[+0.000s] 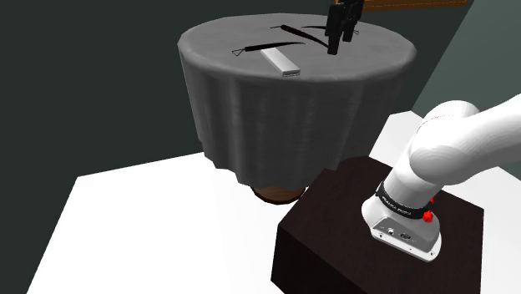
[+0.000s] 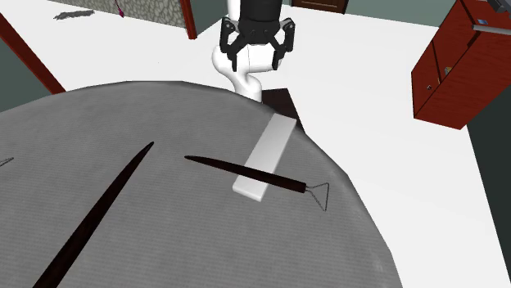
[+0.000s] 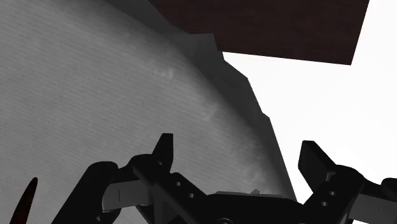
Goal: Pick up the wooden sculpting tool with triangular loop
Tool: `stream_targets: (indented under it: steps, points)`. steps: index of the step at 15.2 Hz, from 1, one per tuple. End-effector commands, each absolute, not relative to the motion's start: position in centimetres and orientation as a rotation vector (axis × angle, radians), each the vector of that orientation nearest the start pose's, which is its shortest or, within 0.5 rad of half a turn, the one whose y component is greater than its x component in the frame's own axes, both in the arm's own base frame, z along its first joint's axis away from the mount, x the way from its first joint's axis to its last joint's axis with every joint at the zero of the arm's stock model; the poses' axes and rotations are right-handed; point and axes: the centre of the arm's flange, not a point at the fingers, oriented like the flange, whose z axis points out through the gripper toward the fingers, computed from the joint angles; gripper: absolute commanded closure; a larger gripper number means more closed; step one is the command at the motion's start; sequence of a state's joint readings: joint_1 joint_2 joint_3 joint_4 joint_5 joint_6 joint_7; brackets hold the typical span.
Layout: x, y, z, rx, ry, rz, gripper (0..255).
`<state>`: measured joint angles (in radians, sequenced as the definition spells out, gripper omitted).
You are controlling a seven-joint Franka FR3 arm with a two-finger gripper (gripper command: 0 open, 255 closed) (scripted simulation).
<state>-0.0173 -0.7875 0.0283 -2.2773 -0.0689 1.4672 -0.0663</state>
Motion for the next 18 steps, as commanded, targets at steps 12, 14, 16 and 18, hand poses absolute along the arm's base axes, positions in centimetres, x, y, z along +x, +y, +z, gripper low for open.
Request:
stream_targets:
  steps: [12, 14, 16, 18]
  points:
    - [43.5, -7.7, 61.7, -2.924, -0.977, 0.082, 0]
    - [46.4, -8.1, 61.4, -2.843, -1.120, 0.089, 0]
    - [49.3, -8.3, 61.2, -2.756, -1.259, 0.095, 0]
    - [52.2, -8.1, 60.9, -2.662, -1.391, 0.101, 0]
